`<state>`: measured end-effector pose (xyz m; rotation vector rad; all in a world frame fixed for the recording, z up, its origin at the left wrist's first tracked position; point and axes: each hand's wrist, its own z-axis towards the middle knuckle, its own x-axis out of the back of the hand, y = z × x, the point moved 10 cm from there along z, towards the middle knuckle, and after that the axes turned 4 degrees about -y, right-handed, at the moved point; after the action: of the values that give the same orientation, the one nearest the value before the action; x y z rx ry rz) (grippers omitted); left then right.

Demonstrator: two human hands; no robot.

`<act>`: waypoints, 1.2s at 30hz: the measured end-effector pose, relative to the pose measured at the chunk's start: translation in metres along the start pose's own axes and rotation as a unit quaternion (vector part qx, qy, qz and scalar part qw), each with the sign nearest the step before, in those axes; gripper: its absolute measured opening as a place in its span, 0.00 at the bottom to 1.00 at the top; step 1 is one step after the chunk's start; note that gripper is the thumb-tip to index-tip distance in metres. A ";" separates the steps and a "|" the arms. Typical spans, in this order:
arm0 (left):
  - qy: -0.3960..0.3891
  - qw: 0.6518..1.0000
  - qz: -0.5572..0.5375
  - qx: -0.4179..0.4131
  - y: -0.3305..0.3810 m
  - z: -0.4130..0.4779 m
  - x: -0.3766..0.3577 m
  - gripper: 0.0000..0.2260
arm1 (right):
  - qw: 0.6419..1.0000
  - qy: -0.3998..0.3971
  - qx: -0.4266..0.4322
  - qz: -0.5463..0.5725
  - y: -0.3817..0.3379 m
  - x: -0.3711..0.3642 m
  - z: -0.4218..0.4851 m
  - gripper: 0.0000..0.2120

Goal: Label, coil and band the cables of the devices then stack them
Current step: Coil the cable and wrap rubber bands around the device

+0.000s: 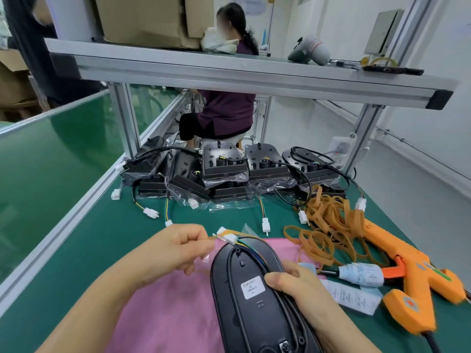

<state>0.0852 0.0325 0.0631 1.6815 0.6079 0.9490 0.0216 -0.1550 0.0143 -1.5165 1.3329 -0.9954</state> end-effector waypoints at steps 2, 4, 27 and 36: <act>0.070 0.995 0.062 -0.031 0.015 -0.002 0.007 0.14 | 1.000 -0.004 -0.001 -0.018 0.001 -0.004 0.003 0.22; 0.162 0.971 0.151 -0.090 0.043 -0.009 0.010 0.13 | 1.000 -0.009 -0.012 -0.020 0.003 -0.009 0.005 0.18; 0.166 0.867 0.380 -0.277 0.071 -0.041 -0.043 0.08 | 0.992 0.066 0.067 0.086 -0.022 0.015 -0.001 0.04; 0.194 0.906 0.352 -0.133 0.086 -0.018 -0.042 0.08 | 0.993 0.094 0.058 -0.030 -0.022 0.000 -0.004 0.17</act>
<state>0.0415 -0.0176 0.1347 1.4776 0.0836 1.8268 0.0250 -0.1545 0.0368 -1.4107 1.3393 -1.2577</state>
